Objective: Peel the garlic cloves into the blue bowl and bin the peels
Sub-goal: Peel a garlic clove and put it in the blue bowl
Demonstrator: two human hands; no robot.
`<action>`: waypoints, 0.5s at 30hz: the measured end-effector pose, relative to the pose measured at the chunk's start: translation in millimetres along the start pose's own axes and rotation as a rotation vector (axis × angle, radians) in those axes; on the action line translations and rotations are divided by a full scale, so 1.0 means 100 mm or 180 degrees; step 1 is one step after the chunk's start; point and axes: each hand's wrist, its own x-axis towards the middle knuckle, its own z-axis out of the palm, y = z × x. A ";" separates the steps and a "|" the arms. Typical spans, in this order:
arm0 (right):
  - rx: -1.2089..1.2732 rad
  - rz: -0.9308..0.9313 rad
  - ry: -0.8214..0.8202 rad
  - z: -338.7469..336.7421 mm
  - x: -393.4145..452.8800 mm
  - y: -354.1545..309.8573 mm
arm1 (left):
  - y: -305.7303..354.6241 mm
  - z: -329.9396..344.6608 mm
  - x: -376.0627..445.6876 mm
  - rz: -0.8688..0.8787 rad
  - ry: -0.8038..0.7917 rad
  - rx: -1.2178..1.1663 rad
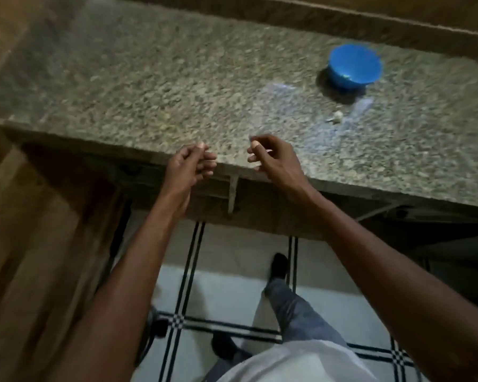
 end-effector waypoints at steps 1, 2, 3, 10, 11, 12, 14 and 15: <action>0.0043 0.0017 0.0160 -0.28 0.10 0.06 | 0.06 0.29 0.16 0.0012 -0.0124 0.0059; 0.0060 0.0056 0.0307 -0.55 0.20 0.13 | 0.10 0.58 0.31 0.0001 -0.0208 0.0123; 0.0051 0.0115 0.0446 -0.82 0.29 0.20 | 0.12 0.87 0.45 -0.0034 -0.0258 0.0192; -0.0408 0.0527 0.0905 -2.18 0.80 0.90 | -0.06 2.29 1.27 -0.0093 -0.0291 0.1044; -0.0531 0.0578 0.0914 -2.31 0.84 1.00 | -0.10 2.40 1.36 -0.0083 -0.0271 0.1273; -0.0615 0.0629 0.0919 -2.41 0.88 1.11 | -0.14 2.48 1.45 -0.0070 -0.0267 0.1504; -0.0753 0.0721 0.0929 -2.57 0.96 1.30 | -0.18 2.60 1.60 0.0013 -0.0277 0.2001; -0.0813 0.0761 0.0926 -2.63 1.00 1.37 | -0.19 2.64 1.67 0.0079 -0.0295 0.2220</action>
